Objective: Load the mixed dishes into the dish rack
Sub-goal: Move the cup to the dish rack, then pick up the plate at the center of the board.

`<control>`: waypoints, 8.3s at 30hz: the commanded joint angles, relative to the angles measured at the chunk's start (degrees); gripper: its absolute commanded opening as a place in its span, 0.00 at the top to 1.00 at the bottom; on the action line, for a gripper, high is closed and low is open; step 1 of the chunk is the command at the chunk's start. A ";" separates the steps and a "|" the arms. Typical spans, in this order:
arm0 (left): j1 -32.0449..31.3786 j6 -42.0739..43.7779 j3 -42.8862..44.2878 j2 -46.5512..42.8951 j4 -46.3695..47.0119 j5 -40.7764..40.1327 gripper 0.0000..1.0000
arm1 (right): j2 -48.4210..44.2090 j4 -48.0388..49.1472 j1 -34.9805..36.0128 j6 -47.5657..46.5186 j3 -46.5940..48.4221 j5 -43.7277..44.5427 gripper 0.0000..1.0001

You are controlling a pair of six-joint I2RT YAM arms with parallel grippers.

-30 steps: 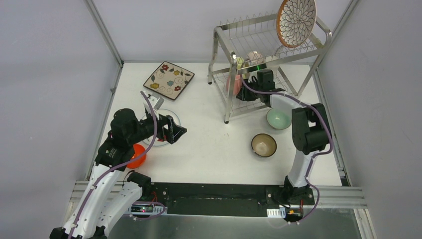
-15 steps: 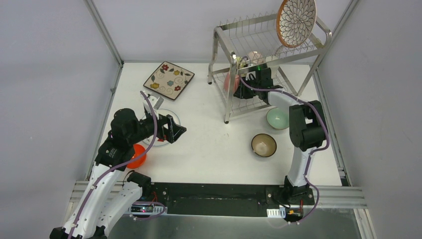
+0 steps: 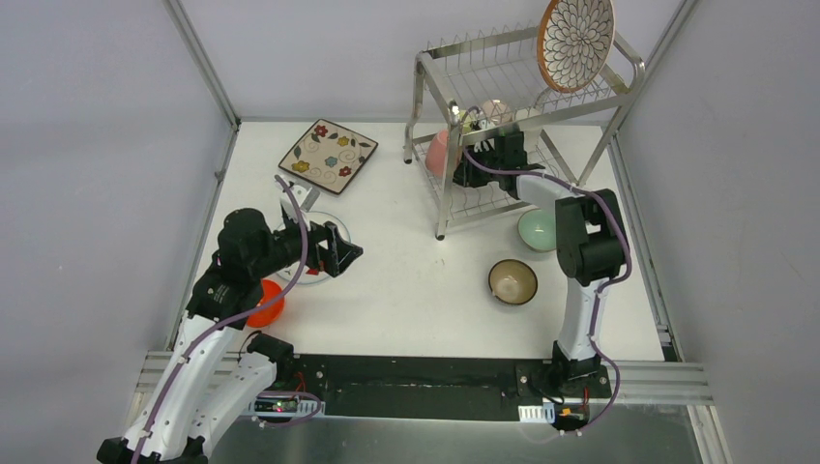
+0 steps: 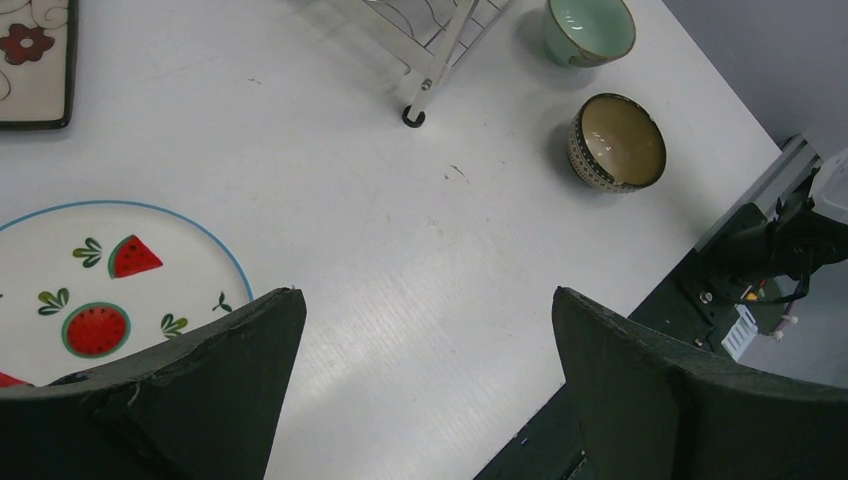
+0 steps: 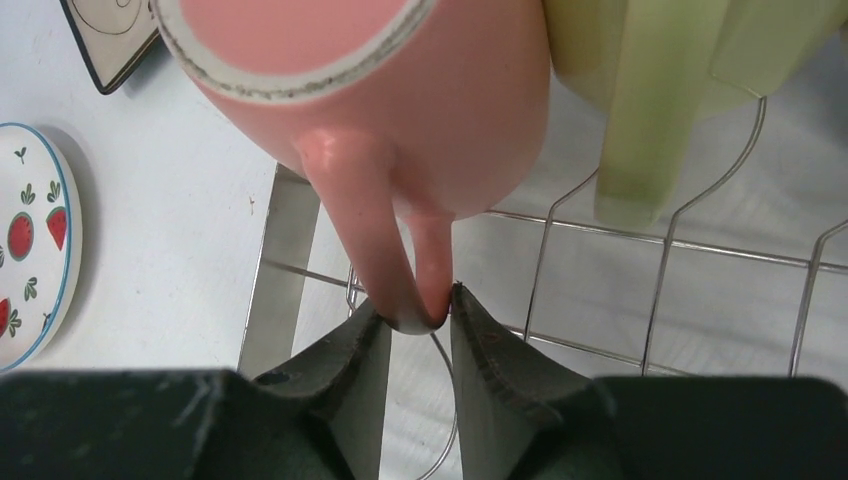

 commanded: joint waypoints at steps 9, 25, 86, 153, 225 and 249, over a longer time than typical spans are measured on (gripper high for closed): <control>-0.48 0.97 1.05 1.25 -0.06 -1.20 0.01 | 2.18 7.59 -0.27 8.48 0.31 -4.29 0.72; -0.44 1.14 1.19 1.48 -0.13 -1.28 0.01 | -2.16 8.37 -0.26 13.57 -3.79 -4.84 0.61; -0.35 0.83 1.65 3.16 -0.09 -0.86 0.02 | -4.16 38.09 -2.29 46.82 -14.20 1.91 0.74; -0.26 1.04 2.16 5.02 -1.64 -4.40 0.02 | -38.14 5.55 -8.40 58.78 -36.48 -1.13 0.65; 0.17 -18.11 -0.18 50.38 9.60 -5.45 0.33 | -50.75 -2.82 34.99 42.34 -39.71 22.41 0.54; -6.81 -26.04 1.49 46.87 15.32 1.88 0.35 | -47.59 -1.67 36.08 45.38 -41.34 25.65 0.54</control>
